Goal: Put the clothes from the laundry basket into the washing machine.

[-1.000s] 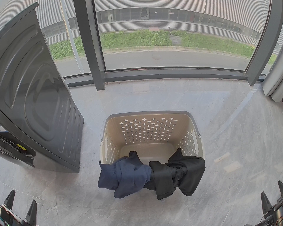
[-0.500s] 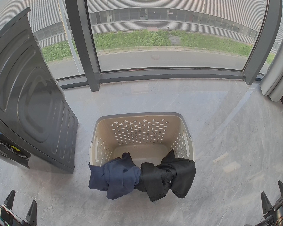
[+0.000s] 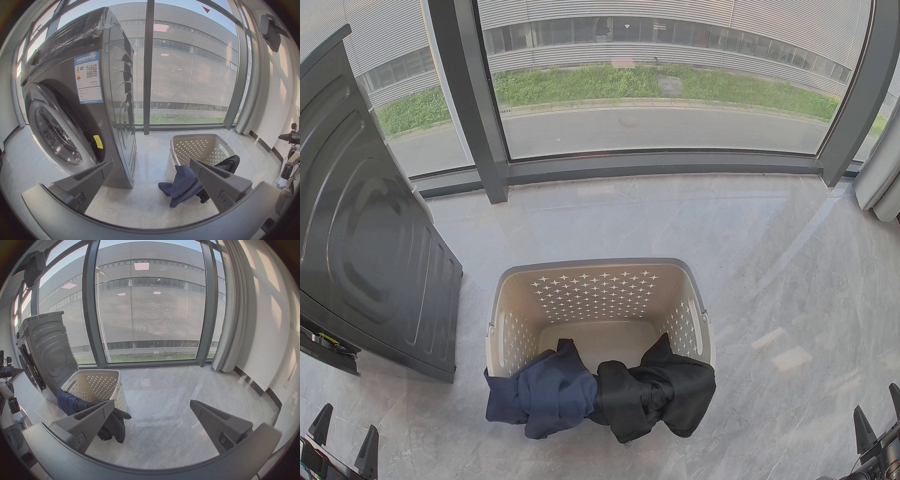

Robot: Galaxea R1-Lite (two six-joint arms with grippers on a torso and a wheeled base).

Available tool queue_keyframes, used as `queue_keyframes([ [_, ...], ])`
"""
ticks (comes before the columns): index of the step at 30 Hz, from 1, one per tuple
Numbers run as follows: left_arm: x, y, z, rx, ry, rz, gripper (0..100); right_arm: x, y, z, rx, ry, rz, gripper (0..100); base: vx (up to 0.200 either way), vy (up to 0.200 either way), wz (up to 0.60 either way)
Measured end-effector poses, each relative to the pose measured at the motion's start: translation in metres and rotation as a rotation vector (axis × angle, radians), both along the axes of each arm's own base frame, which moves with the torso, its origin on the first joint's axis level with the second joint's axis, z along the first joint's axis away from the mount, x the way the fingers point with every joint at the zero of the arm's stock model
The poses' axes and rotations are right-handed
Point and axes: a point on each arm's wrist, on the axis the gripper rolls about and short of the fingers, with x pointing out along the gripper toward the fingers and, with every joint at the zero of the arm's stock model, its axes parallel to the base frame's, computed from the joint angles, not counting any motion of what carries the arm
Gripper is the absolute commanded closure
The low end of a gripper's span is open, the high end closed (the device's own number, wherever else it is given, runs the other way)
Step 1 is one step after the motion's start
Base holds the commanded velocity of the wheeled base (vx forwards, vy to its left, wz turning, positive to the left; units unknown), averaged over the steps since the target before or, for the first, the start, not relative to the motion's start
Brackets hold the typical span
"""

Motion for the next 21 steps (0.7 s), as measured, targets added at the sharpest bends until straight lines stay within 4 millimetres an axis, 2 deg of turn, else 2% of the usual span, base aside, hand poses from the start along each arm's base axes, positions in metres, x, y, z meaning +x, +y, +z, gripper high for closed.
queue_keyframes([
  [2, 0.0, 0.0, 0.0, 0.0, 0.0, 0.0, 0, 0.0, 0.0, 0.0, 0.0, 0.0, -0.001, 0, 0.0, 0.0, 0.0],
  [8, 0.0, 0.0, 0.0, 0.0, 0.0, -0.001, 0, 0.0, 0.0, 0.0, 0.0, 0.0, 0.0, 0, 0.2, 0.0, 0.0],
  [14, 0.0, 0.0, 0.0, 0.0, 0.0, 0.0, 0, 0.0, 0.0, 0.0, 0.0, 0.0, 0.0, 0, 0.0, 0.0, 0.0],
  [20, 0.0, 0.0, 0.0, 0.0, 0.0, -0.001, 0, 0.0, 0.0, 0.0, 0.0, 0.0, -0.001, 0, 0.2, 0.0, 0.0],
  [21, 0.0, 0.0, 0.0, 0.0, 0.0, -0.001, 0, 0.0, 0.0, 0.0, 0.0, 0.0, -0.001, 0, 0.0, 0.0, 0.0],
])
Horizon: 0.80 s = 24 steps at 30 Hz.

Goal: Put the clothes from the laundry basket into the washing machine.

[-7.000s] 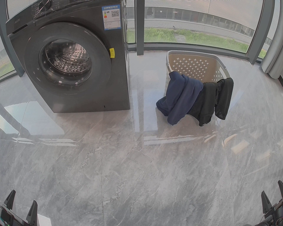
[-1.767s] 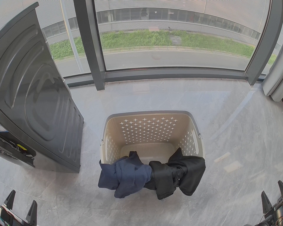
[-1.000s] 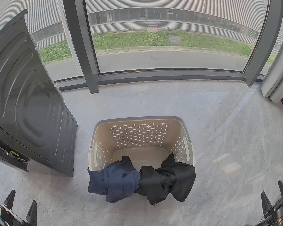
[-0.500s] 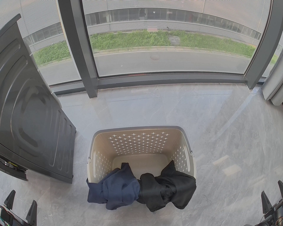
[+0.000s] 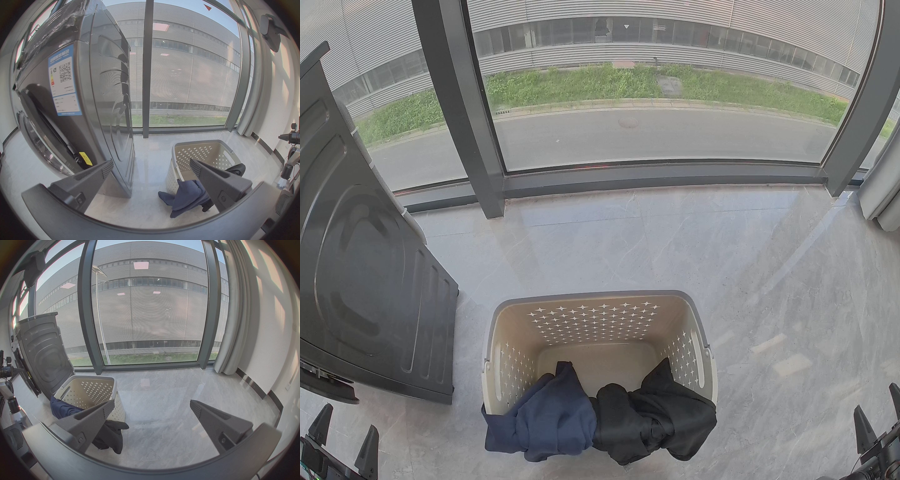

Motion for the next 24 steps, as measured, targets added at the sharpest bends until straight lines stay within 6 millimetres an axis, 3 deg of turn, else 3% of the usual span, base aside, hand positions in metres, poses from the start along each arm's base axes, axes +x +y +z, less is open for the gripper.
queue_keyframes([
  [5, 0.0, 0.0, 0.0, 0.0, 0.0, 0.001, 0, 0.0, 0.0, 0.0, 0.0, 0.0, 0.0, 0, 0.0, 0.0, 0.0],
  [11, 0.0, 0.0, 0.0, 0.0, 0.0, 0.0, 0, 0.0, 0.0, 0.0, 0.0, 0.0, 0.0, 0, 0.2, 0.0, 0.0],
  [20, 0.0, 0.0, 0.0, 0.0, 0.0, 0.0, 0, 0.0, 0.0, 0.0, 0.0, 0.0, 0.0, 0, 0.0, 0.0, 0.0],
  [24, 0.0, 0.0, 0.0, 0.0, 0.0, 0.0, 0, 0.0, 0.0, 0.0, 0.0, 0.0, 0.0, 0, 0.2, 0.0, 0.0],
])
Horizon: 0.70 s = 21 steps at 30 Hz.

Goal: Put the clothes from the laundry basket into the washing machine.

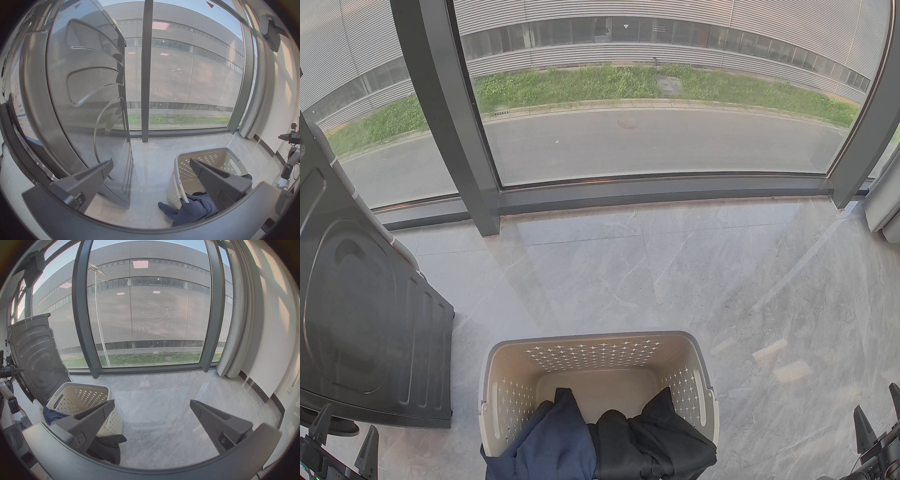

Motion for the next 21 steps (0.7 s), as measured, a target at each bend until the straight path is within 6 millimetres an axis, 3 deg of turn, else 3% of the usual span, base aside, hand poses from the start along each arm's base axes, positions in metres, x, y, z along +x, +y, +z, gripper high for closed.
queue_keyframes([
  [2, 0.0, 0.0, 0.0, 0.0, 0.0, 0.0, 0, 0.0, 0.0, 0.0, 0.0, 0.0, 0.0, 0, 0.2, 0.0, 0.0],
  [8, 0.0, 0.0, 0.0, 0.0, 0.0, 0.0, 0, 0.0, 0.0, 0.0, 0.0, 0.0, 0.0, 0, 0.0, 0.0, 0.0],
  [17, 0.0, 0.0, 0.0, -0.001, 0.0, 0.0, 0, 0.0, 0.0, 0.0, 0.0, 0.0, 0.0, 0, 0.2, 0.0, 0.0],
  [21, 0.0, 0.0, 0.0, 0.0, 0.0, 0.0, 0, 0.0, 0.0, 0.0, 0.0, 0.0, 0.001, 0, 0.0, 0.0, 0.0],
])
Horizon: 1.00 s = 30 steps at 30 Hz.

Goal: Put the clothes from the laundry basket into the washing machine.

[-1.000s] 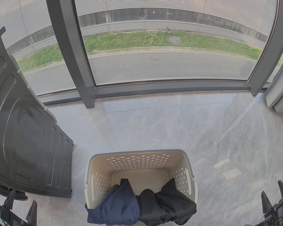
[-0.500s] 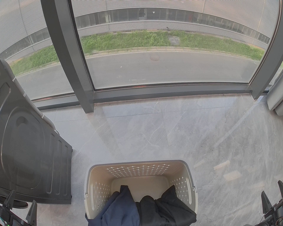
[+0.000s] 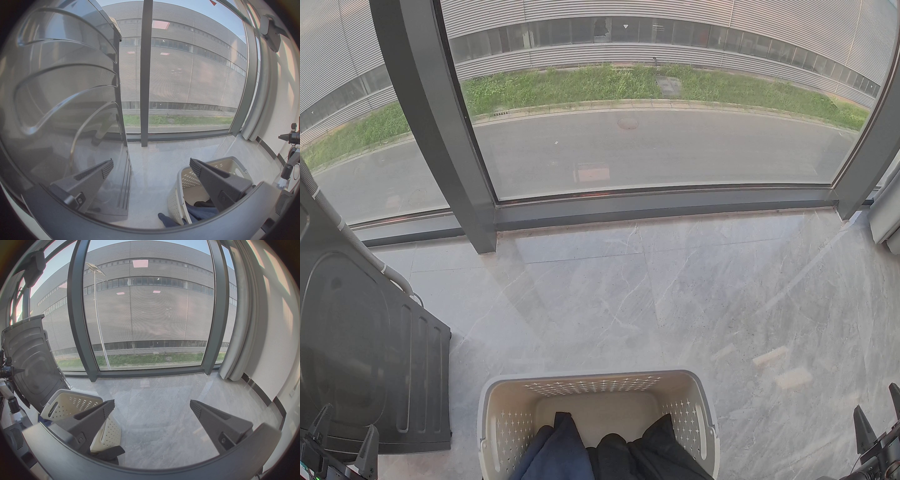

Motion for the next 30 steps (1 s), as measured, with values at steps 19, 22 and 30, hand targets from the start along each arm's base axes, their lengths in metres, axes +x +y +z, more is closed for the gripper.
queue_keyframes([
  [19, 0.0, 0.0, 0.0, -0.001, 0.0, 0.001, 0, 0.0, 0.0, 0.0, 0.0, 0.0, -0.001, 0, 0.032, 0.0, 0.0],
  [22, 0.0, 0.0, 0.0, -0.001, 0.0, 0.002, 0, 0.0, 0.0, 0.0, 0.0, 0.0, 0.0, 0, 0.0, 0.0, 0.0],
  [30, 0.0, 0.0, 0.0, -0.001, 0.0, 0.002, 0, 0.0, 0.0, 0.0, 0.0, 0.0, 0.0, 0, 0.0, 0.0, 0.0],
])
